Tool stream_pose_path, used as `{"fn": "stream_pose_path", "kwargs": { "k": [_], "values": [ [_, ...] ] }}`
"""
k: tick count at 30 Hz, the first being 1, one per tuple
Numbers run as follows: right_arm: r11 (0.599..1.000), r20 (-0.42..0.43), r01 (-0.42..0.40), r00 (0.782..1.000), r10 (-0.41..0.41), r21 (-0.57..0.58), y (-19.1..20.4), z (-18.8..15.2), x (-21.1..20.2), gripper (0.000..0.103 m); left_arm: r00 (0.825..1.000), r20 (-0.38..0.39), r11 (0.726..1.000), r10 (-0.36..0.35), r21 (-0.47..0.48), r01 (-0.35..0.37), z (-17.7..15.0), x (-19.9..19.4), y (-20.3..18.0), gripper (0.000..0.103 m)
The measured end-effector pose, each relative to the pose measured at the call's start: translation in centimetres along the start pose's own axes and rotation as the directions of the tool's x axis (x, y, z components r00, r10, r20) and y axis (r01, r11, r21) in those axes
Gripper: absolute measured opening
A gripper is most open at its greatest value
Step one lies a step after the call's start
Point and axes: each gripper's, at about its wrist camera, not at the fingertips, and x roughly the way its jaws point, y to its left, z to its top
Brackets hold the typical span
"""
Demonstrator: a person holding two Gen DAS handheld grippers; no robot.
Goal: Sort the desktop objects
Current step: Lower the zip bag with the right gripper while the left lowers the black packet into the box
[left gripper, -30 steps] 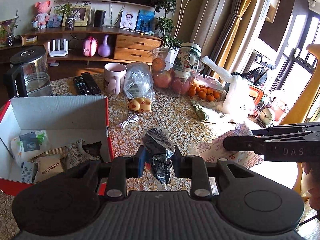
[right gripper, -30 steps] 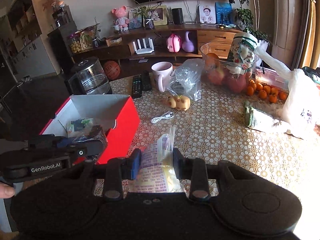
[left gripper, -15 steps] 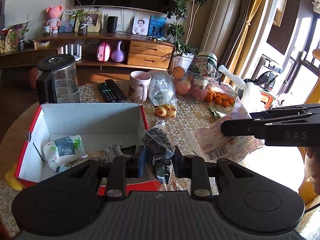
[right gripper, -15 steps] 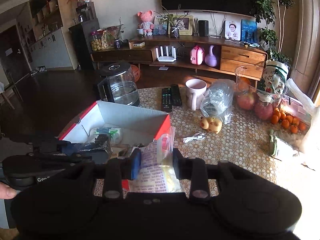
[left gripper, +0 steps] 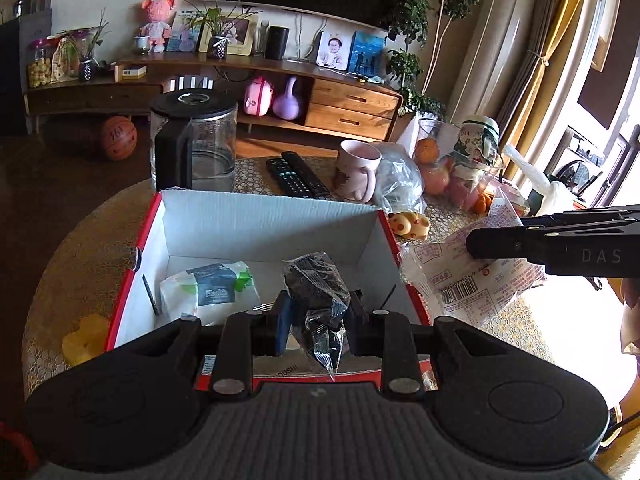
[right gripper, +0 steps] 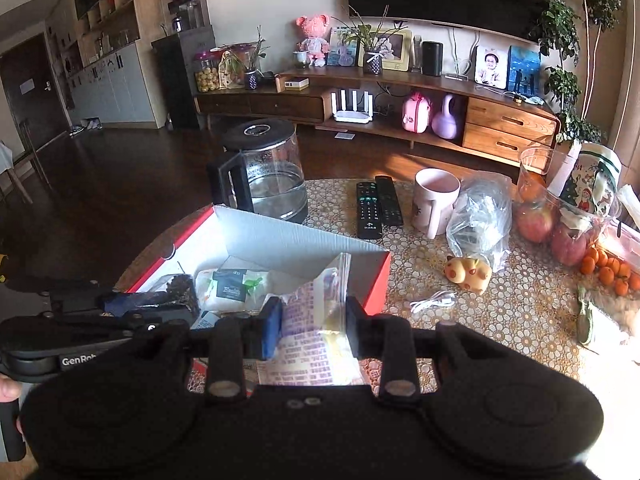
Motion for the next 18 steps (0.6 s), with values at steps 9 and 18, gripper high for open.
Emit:
{"fn": "stream_pose_path", "kwargs": {
  "k": [9, 18],
  "values": [
    [0.998, -0.043, 0.036, 0.999, -0.034, 0.048, 0.0, 0.8, 5.7, 0.033, 0.998, -0.001, 0.998, 0.056, -0.015, -0.056, 0.0, 3.5, 3.5, 0.026],
    [0.998, -0.091, 0.019, 0.996, -0.013, 0.067, 1.4, 0.7, 10.6, 0.033, 0.995, -0.031, 0.996, 0.090, 0.003, -0.090, 0.6, 7.1, 5.5, 0.026]
  ]
}}
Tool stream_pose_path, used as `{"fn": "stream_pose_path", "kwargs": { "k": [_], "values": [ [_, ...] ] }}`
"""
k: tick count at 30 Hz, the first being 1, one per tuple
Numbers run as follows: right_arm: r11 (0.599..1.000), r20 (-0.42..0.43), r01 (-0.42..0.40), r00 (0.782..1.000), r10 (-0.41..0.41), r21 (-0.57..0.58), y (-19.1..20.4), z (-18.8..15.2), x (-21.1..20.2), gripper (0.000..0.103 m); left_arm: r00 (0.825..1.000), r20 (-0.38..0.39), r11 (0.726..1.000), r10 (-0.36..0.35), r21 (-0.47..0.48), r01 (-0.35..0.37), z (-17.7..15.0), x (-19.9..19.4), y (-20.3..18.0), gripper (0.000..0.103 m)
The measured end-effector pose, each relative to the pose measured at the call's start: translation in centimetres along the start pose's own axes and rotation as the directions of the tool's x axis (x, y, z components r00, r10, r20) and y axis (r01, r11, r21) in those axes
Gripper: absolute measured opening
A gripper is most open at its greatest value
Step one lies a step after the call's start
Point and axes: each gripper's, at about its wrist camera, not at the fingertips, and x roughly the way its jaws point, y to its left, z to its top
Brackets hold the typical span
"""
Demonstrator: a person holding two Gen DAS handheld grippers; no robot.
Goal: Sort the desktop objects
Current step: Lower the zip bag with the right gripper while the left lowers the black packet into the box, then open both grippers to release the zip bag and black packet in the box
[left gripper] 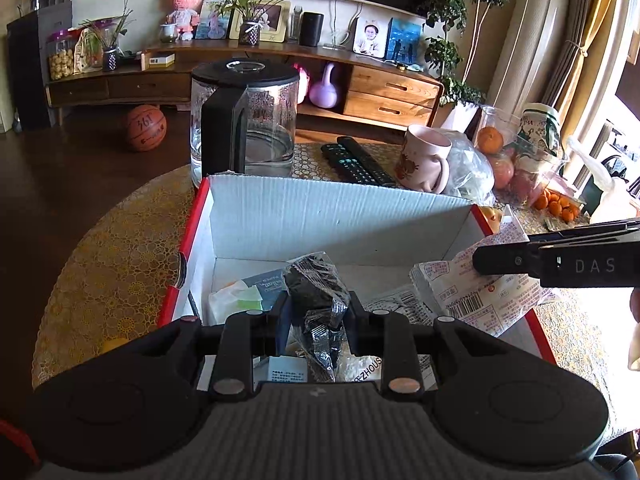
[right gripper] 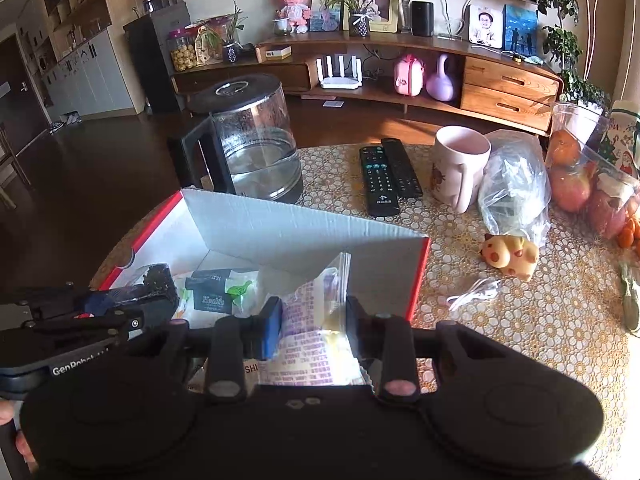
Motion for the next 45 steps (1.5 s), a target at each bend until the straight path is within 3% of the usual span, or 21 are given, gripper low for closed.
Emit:
{"fn": "stream_pose_path", "kwargs": {
  "k": [12, 30, 34, 41, 45],
  "values": [
    [0.997, -0.043, -0.079, 0.996, 0.080, 0.014, 1.0, -0.8, 3.6, 0.033, 0.997, -0.018, 0.997, 0.072, -0.016, -0.072, -0.6, 2.7, 0.9, 0.026],
    [0.997, -0.081, -0.076, 0.994, 0.075, -0.015, 1.3, -1.6, 5.1, 0.036, 0.992, -0.121, 0.997, 0.041, -0.061, -0.049, -2.2, 5.2, 1.5, 0.026],
    [0.996, -0.098, -0.081, 0.992, 0.078, -0.029, 1.2, -1.7, 4.8, 0.041, 0.990, -0.133, 0.997, 0.038, -0.068, -0.047, -2.1, 5.2, 1.5, 0.026],
    [0.996, -0.100, -0.079, 0.992, 0.076, -0.028, 0.5, -1.9, 3.7, 0.063, 0.989, -0.142, 0.993, 0.041, -0.105, -0.056, -2.1, 5.1, 1.7, 0.026],
    [0.994, -0.090, -0.110, 0.990, 0.109, -0.014, 0.1, -1.7, 2.5, 0.065, 0.988, -0.146, 0.992, 0.043, -0.108, -0.059, -2.1, 4.9, 1.6, 0.026]
  ]
}}
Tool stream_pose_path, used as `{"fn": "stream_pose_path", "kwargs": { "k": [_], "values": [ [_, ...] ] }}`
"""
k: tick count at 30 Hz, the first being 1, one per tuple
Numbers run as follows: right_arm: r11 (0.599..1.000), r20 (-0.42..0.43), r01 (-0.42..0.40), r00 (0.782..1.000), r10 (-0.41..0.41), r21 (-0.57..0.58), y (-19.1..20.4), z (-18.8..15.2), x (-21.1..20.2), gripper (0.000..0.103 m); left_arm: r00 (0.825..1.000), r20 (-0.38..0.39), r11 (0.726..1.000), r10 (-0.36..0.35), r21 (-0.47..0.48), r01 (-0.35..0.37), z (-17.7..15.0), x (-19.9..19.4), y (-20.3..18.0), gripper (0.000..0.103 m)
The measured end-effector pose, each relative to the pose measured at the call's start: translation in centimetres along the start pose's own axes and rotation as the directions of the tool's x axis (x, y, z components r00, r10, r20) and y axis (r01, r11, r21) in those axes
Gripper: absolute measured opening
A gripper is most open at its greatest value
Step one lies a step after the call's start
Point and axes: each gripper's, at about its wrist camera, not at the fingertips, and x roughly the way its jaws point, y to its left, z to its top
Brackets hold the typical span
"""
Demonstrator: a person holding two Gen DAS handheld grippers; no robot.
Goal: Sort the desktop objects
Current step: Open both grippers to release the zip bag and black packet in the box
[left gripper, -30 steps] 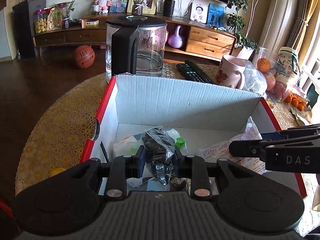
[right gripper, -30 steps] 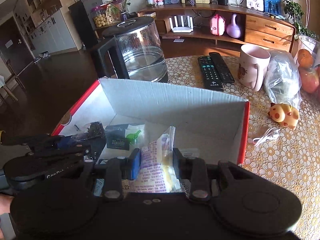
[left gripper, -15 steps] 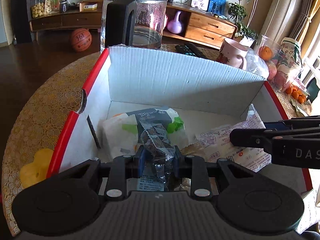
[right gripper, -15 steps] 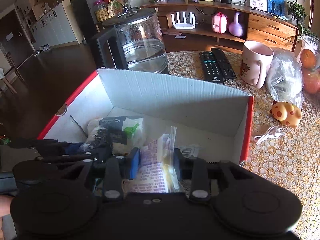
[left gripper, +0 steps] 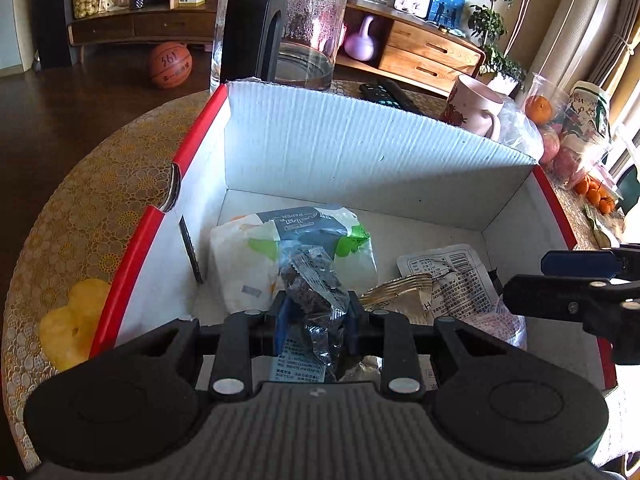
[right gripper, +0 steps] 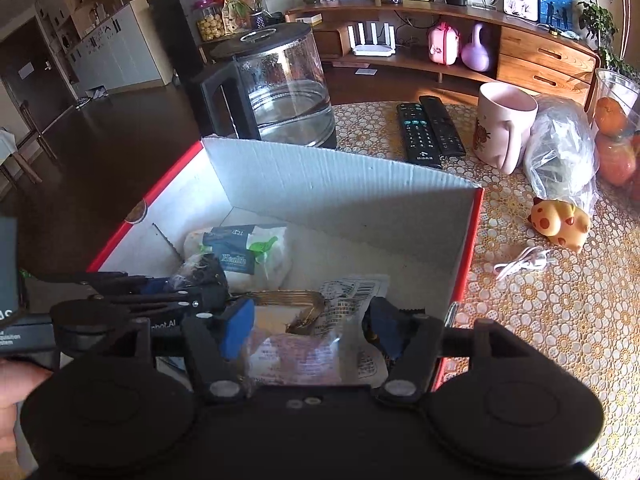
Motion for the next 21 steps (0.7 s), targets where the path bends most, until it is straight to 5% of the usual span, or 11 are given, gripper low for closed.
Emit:
{"fn": "stream_pose_path", "kwargs": {
  "k": [16, 18, 21],
  "values": [
    [0.994, 0.047, -0.109, 0.993, 0.109, -0.005, 0.5, -1.6, -5.5, 0.068, 1.000, 0.006, 1.000, -0.005, -0.004, 0.005, -0.7, -1.4, -0.4, 0.029],
    [0.994, 0.056, -0.112, 0.992, 0.113, -0.010, 0.4, -2.1, -6.4, 0.069, 1.000, 0.017, 1.000, -0.014, 0.001, 0.014, -0.9, -1.5, -0.5, 0.034],
    [0.994, 0.069, -0.105, 0.992, 0.106, -0.011, 0.0, -2.9, -7.8, 0.070, 0.998, 0.035, 0.999, -0.044, 0.013, 0.044, -1.2, -1.8, -1.0, 0.062]
  ]
}}
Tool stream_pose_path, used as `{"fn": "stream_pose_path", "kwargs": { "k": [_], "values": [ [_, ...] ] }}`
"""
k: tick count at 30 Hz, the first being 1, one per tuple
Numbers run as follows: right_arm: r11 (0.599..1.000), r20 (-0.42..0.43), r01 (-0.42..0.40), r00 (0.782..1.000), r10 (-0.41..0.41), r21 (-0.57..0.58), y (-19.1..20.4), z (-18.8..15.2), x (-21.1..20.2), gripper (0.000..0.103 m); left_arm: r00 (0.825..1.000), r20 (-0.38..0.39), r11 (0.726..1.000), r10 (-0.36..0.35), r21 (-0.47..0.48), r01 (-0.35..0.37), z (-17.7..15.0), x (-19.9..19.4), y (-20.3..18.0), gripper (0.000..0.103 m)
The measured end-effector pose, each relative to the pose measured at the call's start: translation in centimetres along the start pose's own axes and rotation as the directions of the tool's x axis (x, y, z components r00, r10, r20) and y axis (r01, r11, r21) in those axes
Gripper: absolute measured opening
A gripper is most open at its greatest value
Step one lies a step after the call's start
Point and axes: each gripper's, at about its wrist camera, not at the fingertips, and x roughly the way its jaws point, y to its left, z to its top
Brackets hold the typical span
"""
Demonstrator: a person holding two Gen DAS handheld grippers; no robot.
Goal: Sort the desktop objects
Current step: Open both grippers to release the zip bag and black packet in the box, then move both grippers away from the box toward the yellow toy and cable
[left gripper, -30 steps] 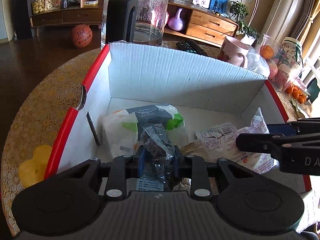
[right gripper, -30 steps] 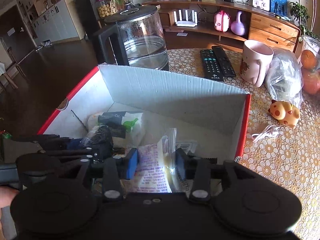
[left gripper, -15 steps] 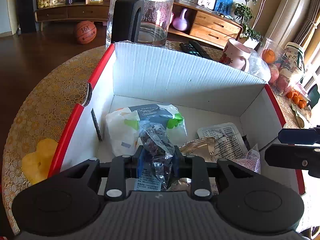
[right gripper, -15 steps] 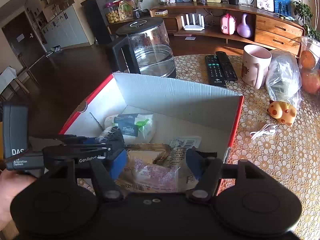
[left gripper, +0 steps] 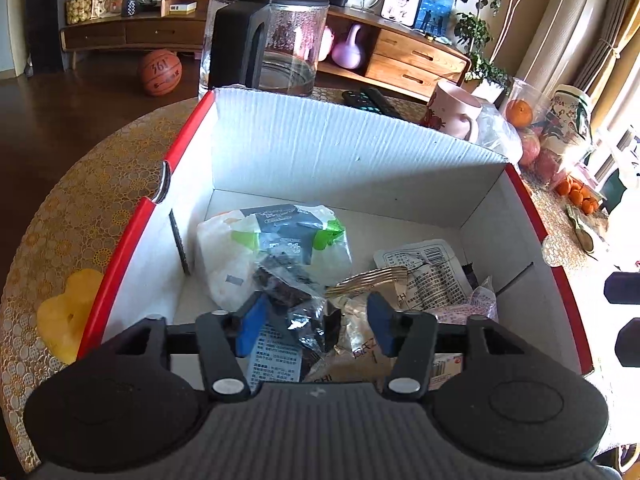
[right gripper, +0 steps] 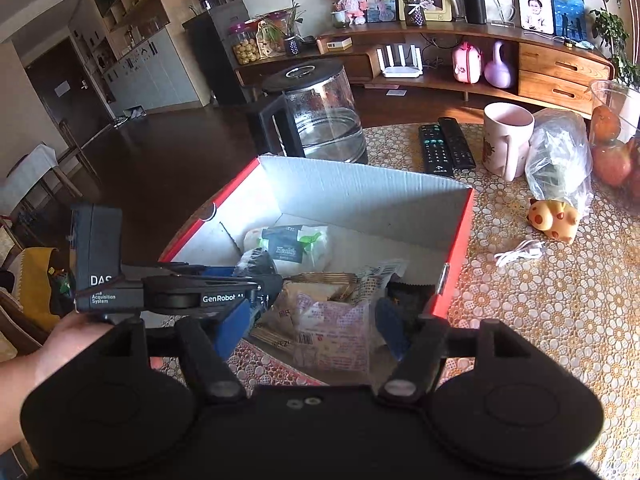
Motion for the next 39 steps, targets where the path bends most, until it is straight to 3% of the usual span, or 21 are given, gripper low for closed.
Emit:
{"fn": "stream_pose_path", "kwargs": {
  "k": [4, 8, 15, 18, 22, 29, 35, 39],
  "values": [
    [1.000, 0.015, 0.012, 1.000, -0.012, 0.009, -0.8, -0.8, -1.8, 0.071, 0.999, 0.018, 1.000, -0.030, 0.000, 0.030, -0.2, -0.5, -0.6, 0.068],
    [0.999, 0.028, 0.025, 0.999, -0.026, 0.031, -2.1, -1.9, -3.6, 0.072, 0.998, 0.037, 0.998, -0.060, 0.006, 0.059, -0.4, -1.3, -1.0, 0.080],
    [0.995, 0.038, 0.048, 0.998, -0.051, 0.086, -4.5, -3.7, -5.9, 0.073, 0.995, 0.059, 0.997, -0.081, 0.024, 0.079, -0.7, -2.5, -1.9, 0.087],
    [0.994, 0.054, 0.048, 0.997, -0.053, 0.101, -5.3, -4.3, -7.0, 0.074, 0.991, 0.073, 0.994, -0.113, 0.018, 0.112, -0.9, -3.3, -2.1, 0.103],
    [0.992, 0.073, 0.060, 0.995, -0.068, 0.115, -6.6, -5.1, -8.5, 0.075, 0.988, 0.076, 0.991, -0.133, 0.011, 0.133, -1.3, -4.3, -2.6, 0.103],
    [0.984, 0.095, 0.095, 0.989, -0.110, 0.150, -9.8, -6.3, -10.6, 0.077, 0.984, 0.079, 0.985, -0.157, 0.080, 0.151, -1.7, -6.1, -5.5, 0.103],
    [0.972, 0.098, 0.140, 0.982, -0.161, 0.190, -13.0, -6.7, -11.6, 0.077, 0.978, 0.097, 0.969, -0.185, 0.184, 0.166, -2.1, -7.2, -9.9, 0.103],
    [0.966, 0.105, 0.157, 0.978, -0.181, 0.204, -14.6, -6.7, -12.1, 0.078, 0.968, 0.067, 0.949, -0.241, 0.226, 0.220, -2.1, -7.0, -13.0, 0.103]
  ]
}}
